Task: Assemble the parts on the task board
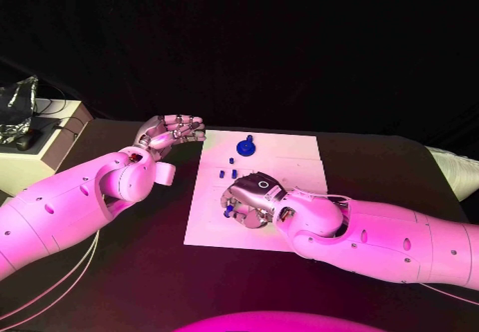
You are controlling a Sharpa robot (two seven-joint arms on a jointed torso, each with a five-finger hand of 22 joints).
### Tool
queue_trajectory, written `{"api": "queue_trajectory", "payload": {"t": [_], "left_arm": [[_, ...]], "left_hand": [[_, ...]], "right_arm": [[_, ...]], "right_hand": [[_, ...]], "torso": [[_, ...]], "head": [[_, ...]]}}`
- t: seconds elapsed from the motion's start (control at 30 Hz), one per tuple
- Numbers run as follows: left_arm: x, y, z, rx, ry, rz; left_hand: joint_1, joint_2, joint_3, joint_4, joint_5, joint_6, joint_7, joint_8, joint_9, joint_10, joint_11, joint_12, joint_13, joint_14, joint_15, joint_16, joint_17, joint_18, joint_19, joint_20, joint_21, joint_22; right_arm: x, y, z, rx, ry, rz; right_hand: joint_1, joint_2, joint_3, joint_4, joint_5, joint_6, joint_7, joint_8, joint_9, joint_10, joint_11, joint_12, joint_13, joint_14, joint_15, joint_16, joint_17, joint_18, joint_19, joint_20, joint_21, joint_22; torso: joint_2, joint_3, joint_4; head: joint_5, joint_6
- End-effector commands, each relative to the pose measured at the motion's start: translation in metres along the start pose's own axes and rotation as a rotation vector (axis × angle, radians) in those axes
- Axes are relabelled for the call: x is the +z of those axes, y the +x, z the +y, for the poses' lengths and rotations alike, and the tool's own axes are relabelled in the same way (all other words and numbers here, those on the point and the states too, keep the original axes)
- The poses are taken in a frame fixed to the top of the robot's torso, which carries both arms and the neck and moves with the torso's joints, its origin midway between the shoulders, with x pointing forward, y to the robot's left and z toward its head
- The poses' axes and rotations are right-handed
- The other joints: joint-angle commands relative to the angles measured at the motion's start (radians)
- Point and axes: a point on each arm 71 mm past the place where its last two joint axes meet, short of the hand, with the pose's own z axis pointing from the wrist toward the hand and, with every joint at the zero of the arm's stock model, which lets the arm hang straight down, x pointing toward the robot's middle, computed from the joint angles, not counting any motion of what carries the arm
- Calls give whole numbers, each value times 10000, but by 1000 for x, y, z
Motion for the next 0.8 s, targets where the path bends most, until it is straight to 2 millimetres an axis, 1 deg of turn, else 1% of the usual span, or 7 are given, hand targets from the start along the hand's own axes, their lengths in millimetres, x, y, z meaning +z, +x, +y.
{"api": "queue_trajectory", "payload": {"t": [0.03,0.17,0.33,0.43,0.6,0.67,0.8], "left_arm": [[0,2,-1,-78,72,139],[0,3,-1,-55,74,155],[1,4,-1,-47,73,199],[1,4,-1,-45,69,205],[1,3,-1,-41,52,197],[1,3,-1,-41,48,196],[1,3,-1,-43,43,199]], "left_hand": [[58,31,-23,-3,-16,30,-10,55,-15,22,59,-62,14,-7,50,-33,14,116,57,9,-46,-13],[77,36,-41,-5,-17,38,-17,90,-27,27,55,-81,12,-8,49,-82,59,114,99,4,-106,-53],[77,36,-41,-5,-17,38,-17,90,-27,27,55,-81,12,-8,49,-82,59,114,99,4,-106,-53],[77,36,-41,-5,-17,38,-17,90,-27,27,55,-81,12,-8,49,-82,59,114,99,4,-106,-53],[77,36,-41,-5,-17,38,-17,90,-27,27,55,-81,12,-8,49,-82,59,114,99,4,-106,-53],[77,36,-41,-5,-17,38,-17,90,-27,27,55,-81,12,-8,49,-82,59,114,99,4,-106,-53],[82,36,-45,-6,-17,33,-14,94,-32,26,57,-87,11,-8,49,-95,70,114,110,3,-119,-62]], "right_arm": [[-1,3,3,297,-329,173],[-2,3,3,428,-406,93],[-4,2,2,493,-407,3],[-5,1,1,502,-361,-36],[-8,0,-2,521,-234,-224],[-8,-1,-3,529,-174,-330],[-9,-3,-4,547,-90,-508]], "right_hand": [[-453,-507,-332,203,-88,-355,-9,-214,-91,-525,93,-36,-163,333,115,-52,-76,-63,73,121,-244,909],[-596,-670,-678,289,-84,-550,-28,-329,-145,-893,115,-27,-230,293,129,-107,-213,10,-19,159,-621,746],[-508,-600,-1348,350,-121,-713,-42,-449,-233,-1311,154,4,-257,219,165,-238,-494,111,-152,203,-1222,469],[-444,-568,-1479,363,-116,-744,-65,-475,-256,-1357,160,54,-268,199,163,-277,-573,136,-183,207,-1379,395],[-224,-424,-2064,487,-70,-846,-50,-564,-351,-1695,209,127,-332,168,198,-357,-721,183,-234,233,-1738,216],[-72,-311,-2445,587,-56,-960,-125,-630,-419,-1945,250,167,-363,161,232,-379,-770,225,-292,255,-2038,71],[283,-110,-3071,796,-26,-1020,-133,-636,-523,-2279,302,339,-377,152,272,-398,-829,251,-300,292,-2263,-47]], "torso": [[-5,-1,-13],[-5,-1,-8],[-9,-2,-2],[-10,7,-3],[-7,9,-9],[-7,10,-9],[-3,10,-8]], "head": [[8,-14],[-7,-6],[-11,-21],[-13,-14],[-12,-8],[-17,-2],[-21,8]]}}
